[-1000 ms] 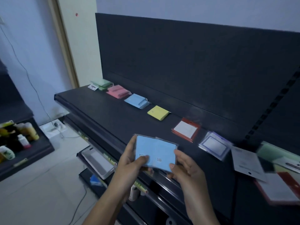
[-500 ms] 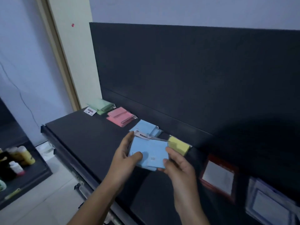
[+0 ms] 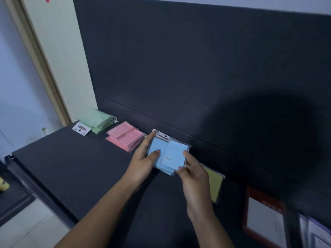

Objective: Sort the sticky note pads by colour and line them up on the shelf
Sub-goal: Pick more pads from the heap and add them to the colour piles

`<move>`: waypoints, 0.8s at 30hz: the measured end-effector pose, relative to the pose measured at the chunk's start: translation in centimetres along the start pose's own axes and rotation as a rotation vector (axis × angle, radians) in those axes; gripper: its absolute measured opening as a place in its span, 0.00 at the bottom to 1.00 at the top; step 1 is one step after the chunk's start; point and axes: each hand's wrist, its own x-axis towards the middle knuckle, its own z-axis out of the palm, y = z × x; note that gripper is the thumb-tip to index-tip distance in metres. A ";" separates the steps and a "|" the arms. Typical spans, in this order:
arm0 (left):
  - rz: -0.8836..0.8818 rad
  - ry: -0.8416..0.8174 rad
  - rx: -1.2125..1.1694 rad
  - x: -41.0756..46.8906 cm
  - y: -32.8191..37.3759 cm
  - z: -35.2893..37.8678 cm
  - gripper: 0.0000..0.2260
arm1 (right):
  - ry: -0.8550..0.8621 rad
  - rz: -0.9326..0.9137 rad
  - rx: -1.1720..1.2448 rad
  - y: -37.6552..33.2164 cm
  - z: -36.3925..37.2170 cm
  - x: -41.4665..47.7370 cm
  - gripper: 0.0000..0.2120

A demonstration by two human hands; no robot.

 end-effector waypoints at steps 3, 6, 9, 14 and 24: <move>-0.010 -0.062 0.097 2.0 -1.0 -0.2 0.22 | 0.037 -0.013 -0.090 0.6 0.9 1.3 0.22; 0.033 -0.074 0.358 3.6 -2.3 -0.5 0.24 | 0.086 -0.006 -0.234 1.3 1.9 2.2 0.24; 0.081 -0.009 0.596 4.7 -2.9 -1.0 0.25 | 0.108 -0.002 -0.372 1.8 3.2 2.7 0.22; 0.018 -0.148 0.509 6.2 -3.6 -2.0 0.17 | 0.161 -0.027 -0.469 2.8 5.1 3.2 0.21; 0.168 -0.179 0.594 5.8 -1.9 -3.1 0.17 | 0.491 -0.212 -0.401 2.3 6.0 0.1 0.21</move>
